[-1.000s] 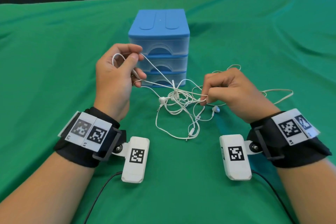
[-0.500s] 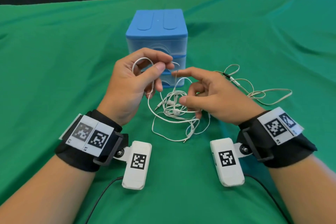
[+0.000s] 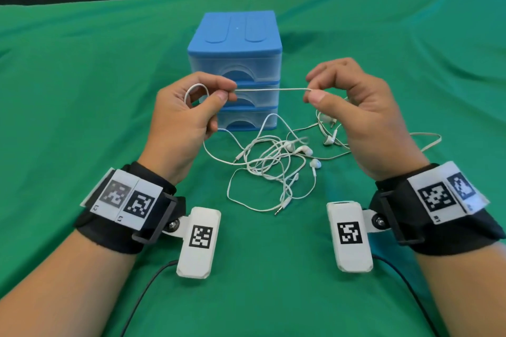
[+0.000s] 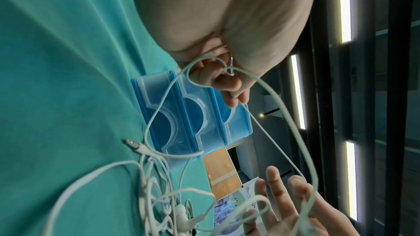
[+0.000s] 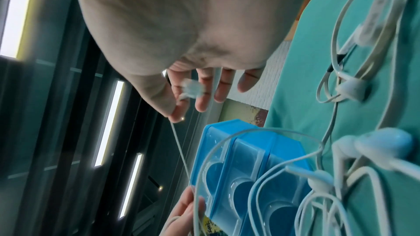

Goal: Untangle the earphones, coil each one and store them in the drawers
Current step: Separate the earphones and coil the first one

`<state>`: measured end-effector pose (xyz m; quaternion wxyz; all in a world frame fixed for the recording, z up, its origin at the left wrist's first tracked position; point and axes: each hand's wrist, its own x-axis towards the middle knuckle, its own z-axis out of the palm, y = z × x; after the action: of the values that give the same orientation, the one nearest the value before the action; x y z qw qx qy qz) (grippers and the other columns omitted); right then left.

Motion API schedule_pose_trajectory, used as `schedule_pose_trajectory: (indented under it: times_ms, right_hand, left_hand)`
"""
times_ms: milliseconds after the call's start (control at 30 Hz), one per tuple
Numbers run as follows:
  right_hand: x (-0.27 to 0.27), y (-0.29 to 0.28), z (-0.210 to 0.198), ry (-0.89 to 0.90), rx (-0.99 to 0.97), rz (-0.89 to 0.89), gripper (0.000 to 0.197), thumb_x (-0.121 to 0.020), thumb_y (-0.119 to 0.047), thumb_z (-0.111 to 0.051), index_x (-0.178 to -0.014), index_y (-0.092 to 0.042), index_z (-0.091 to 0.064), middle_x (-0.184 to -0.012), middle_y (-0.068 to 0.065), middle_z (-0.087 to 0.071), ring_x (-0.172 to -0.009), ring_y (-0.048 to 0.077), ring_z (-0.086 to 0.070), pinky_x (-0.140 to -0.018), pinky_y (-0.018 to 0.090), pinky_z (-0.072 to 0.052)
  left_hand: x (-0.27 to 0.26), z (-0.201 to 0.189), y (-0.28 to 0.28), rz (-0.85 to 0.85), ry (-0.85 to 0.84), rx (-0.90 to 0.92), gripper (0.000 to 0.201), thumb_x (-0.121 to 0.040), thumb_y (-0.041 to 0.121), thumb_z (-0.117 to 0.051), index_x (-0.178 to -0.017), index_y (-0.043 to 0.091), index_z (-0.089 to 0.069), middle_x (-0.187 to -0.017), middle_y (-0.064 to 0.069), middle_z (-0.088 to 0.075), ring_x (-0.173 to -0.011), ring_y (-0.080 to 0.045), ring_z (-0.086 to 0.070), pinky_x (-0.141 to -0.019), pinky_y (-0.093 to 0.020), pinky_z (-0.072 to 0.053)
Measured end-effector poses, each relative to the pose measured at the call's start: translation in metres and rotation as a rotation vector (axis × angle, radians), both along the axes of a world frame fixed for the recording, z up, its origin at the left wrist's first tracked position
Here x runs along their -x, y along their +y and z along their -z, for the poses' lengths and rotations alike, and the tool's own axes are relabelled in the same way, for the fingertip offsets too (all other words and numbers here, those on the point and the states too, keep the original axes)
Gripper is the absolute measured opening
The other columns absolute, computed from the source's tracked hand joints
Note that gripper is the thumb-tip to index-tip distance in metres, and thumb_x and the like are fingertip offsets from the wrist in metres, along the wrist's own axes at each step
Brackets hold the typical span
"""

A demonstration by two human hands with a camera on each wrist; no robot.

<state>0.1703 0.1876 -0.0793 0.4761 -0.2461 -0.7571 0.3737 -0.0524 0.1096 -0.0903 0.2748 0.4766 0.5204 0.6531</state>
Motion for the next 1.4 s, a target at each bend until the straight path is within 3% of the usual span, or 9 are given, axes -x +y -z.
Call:
schedule_pose_trajectory:
  times_ms: [300,400,567,767,1000,1100,1200,1267,1400]
  right_hand:
    - [-0.009,0.003,-0.002,0.176,0.179,-0.106,0.013,-0.083,-0.018,-0.056,-0.074,-0.025,-0.063,-0.083,-0.003,-0.065,-0.089,0.020,-0.052,-0.071,0.028,-0.035]
    - [-0.010,0.000,-0.004,0.204,0.238,-0.169,0.012,-0.071,-0.004,-0.048,-0.061,-0.006,-0.054,-0.061,0.005,-0.057,-0.076,0.025,-0.049,-0.067,0.035,-0.032]
    - [-0.011,-0.008,0.000,-0.143,0.278,-0.404,0.015,-0.061,0.002,-0.045,-0.049,-0.002,-0.054,-0.060,0.022,-0.053,-0.065,0.024,-0.050,-0.060,0.031,-0.034]
    - [-0.003,-0.007,0.005,-0.231,0.258,-0.184,0.020,-0.081,-0.014,-0.058,-0.085,-0.011,-0.078,-0.083,0.006,-0.075,-0.077,0.014,-0.062,-0.067,0.025,-0.043]
    - [0.010,-0.021,-0.004,-0.152,0.162,-0.122,0.038,-0.082,-0.029,-0.072,-0.120,-0.023,-0.069,-0.116,-0.005,-0.069,-0.089,0.009,-0.054,-0.082,0.030,-0.047]
    - [0.023,-0.034,-0.008,-0.328,0.086,-0.209,0.040,-0.084,-0.029,-0.077,-0.123,-0.029,-0.065,-0.118,-0.011,-0.063,-0.093,-0.008,-0.051,-0.079,0.009,-0.039]
    - [0.035,-0.043,-0.011,-0.369,0.012,-0.219,0.014,-0.089,-0.026,-0.072,-0.102,-0.029,-0.069,-0.107,-0.001,-0.065,-0.094,-0.006,-0.055,-0.081,0.010,-0.038]
    - [0.034,-0.040,-0.015,-0.263,0.062,-0.178,0.013,-0.089,-0.024,-0.067,-0.085,-0.012,-0.070,-0.091,0.014,-0.064,-0.085,0.012,-0.059,-0.082,0.024,-0.042]
    - [0.021,-0.030,-0.027,-0.023,0.203,-0.164,0.022,-0.086,-0.011,-0.060,-0.064,-0.007,-0.061,-0.076,0.027,-0.059,-0.067,0.006,-0.051,-0.068,0.013,-0.039]
  left_hand:
    - [0.004,0.000,0.001,-0.022,-0.005,-0.016,0.021,-0.096,0.000,-0.059,-0.096,0.015,-0.073,-0.087,-0.003,-0.075,-0.058,-0.012,-0.054,-0.050,-0.020,-0.036]
    - [0.009,-0.002,0.000,-0.046,-0.025,-0.024,0.025,-0.099,0.000,-0.051,-0.103,0.013,-0.072,-0.097,-0.005,-0.077,-0.068,-0.014,-0.064,-0.052,-0.019,-0.043]
    - [0.018,-0.006,-0.002,-0.092,-0.124,-0.078,0.028,-0.101,0.000,-0.047,-0.113,0.010,-0.071,-0.107,-0.009,-0.076,-0.080,-0.016,-0.069,-0.053,-0.019,-0.043]
    - [0.014,-0.012,-0.009,0.072,-0.113,-0.150,0.034,-0.105,0.010,-0.042,-0.134,0.009,-0.060,-0.122,-0.010,-0.072,-0.106,-0.023,-0.069,-0.048,-0.018,-0.037]
    - [-0.009,-0.021,-0.016,0.236,0.182,-0.160,0.035,-0.106,0.016,-0.045,-0.135,0.028,-0.060,-0.152,0.004,-0.050,-0.135,-0.024,-0.054,-0.044,-0.027,-0.030]
    - [-0.021,-0.027,-0.021,0.303,0.292,-0.192,0.035,-0.105,0.017,-0.048,-0.138,0.026,-0.057,-0.158,0.007,-0.039,-0.146,-0.031,-0.039,-0.058,-0.031,-0.048]
    - [-0.026,-0.031,-0.024,0.296,0.375,-0.227,0.037,-0.104,0.013,-0.047,-0.140,0.018,-0.051,-0.162,-0.002,-0.032,-0.138,-0.032,-0.035,-0.083,-0.005,-0.044]
    - [-0.025,-0.030,-0.022,0.260,0.384,-0.247,0.037,-0.104,0.012,-0.048,-0.142,0.013,-0.050,-0.158,-0.008,-0.040,-0.143,-0.031,-0.039,-0.103,-0.022,-0.046]
    - [-0.018,-0.032,-0.022,0.124,0.150,-0.175,0.031,-0.107,0.009,-0.043,-0.133,0.005,-0.059,-0.105,-0.017,-0.070,-0.080,-0.021,-0.071,-0.056,-0.006,-0.045]
